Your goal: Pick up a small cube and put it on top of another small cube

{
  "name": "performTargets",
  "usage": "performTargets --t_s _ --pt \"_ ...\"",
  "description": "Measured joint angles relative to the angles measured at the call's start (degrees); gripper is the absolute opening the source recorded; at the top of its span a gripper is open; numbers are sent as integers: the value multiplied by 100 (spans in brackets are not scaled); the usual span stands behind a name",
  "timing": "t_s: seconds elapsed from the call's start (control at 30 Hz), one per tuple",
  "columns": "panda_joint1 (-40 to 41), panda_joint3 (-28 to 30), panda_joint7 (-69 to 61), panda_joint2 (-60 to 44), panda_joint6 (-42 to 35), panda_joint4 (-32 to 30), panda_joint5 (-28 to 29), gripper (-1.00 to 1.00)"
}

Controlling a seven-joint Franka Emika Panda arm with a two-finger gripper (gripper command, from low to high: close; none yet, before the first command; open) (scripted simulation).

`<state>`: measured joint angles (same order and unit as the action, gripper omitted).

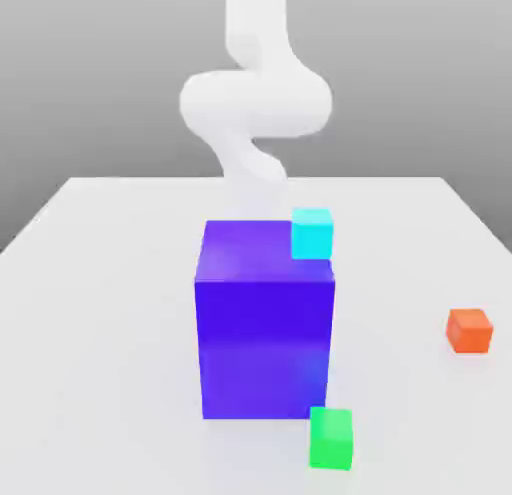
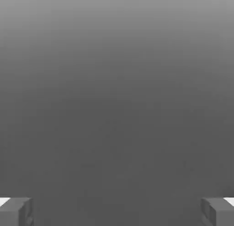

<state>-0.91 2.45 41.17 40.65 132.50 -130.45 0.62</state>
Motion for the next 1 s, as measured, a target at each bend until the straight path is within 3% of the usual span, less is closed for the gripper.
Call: performTargets --t_s 0.3,0.57,1.0 --pt "-265 971 -1933 -1865 270 482 -90 0" --pt "-269 1734 -3977 -3547 502 904 -680 0" --pt "892 1669 -7267 -6325 814 1610 -1617 0"
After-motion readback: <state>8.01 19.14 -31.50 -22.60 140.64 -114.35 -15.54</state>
